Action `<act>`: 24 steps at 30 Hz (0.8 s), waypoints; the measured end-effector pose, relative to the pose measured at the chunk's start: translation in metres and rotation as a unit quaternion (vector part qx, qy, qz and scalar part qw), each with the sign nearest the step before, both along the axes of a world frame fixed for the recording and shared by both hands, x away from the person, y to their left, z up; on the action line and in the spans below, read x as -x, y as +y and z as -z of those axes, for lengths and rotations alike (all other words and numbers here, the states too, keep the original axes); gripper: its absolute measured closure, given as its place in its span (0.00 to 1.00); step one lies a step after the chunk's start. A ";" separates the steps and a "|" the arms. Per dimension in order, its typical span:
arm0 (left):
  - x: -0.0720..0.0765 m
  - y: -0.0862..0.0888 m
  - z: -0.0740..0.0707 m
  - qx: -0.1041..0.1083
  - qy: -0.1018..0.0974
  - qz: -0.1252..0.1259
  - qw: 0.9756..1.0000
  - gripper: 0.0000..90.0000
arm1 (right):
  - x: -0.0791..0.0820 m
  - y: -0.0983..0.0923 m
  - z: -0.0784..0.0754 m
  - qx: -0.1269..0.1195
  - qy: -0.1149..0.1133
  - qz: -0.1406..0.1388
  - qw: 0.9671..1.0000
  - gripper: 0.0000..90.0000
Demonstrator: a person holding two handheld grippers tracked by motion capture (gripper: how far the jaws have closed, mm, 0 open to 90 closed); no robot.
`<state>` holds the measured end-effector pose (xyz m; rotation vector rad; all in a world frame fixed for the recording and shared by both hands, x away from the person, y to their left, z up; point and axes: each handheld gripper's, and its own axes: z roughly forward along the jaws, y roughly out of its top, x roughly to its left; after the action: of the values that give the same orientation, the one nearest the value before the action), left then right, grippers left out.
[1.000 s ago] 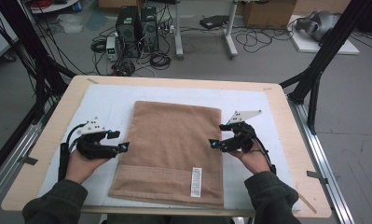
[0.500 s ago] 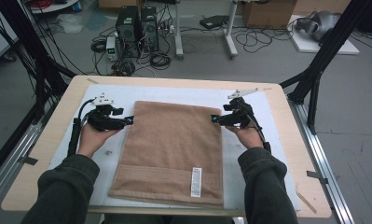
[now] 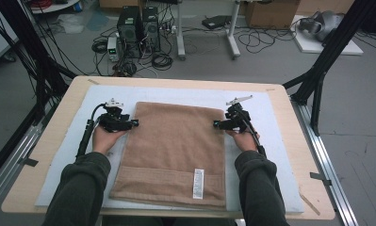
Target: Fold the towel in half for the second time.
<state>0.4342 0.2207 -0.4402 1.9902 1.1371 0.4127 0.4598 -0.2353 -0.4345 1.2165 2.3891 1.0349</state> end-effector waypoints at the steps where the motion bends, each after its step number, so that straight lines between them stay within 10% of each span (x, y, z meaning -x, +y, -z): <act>1: 0.000 -0.001 0.002 0.001 0.005 0.003 1.000 0.55 | 0.000 0.000 0.001 -0.003 0.005 -0.002 1.000 0.37; 8: 0.001 -0.006 0.004 -0.006 0.010 0.009 1.000 0.70 | 0.003 0.010 0.006 0.008 0.011 -0.042 0.999 0.63; 14: 0.001 -0.005 0.004 0.013 0.023 0.014 1.000 0.84 | 0.003 0.009 0.008 -0.043 0.042 -0.058 0.997 0.87; 24: 0.001 0.004 -0.004 0.053 0.022 0.010 0.998 0.94 | 0.003 0.004 -0.003 -0.064 0.026 -0.063 0.996 0.90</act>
<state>0.4329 0.2244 -0.4365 1.9243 1.1407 0.2936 0.4567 -0.2312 -0.4313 1.1603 2.5004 1.2254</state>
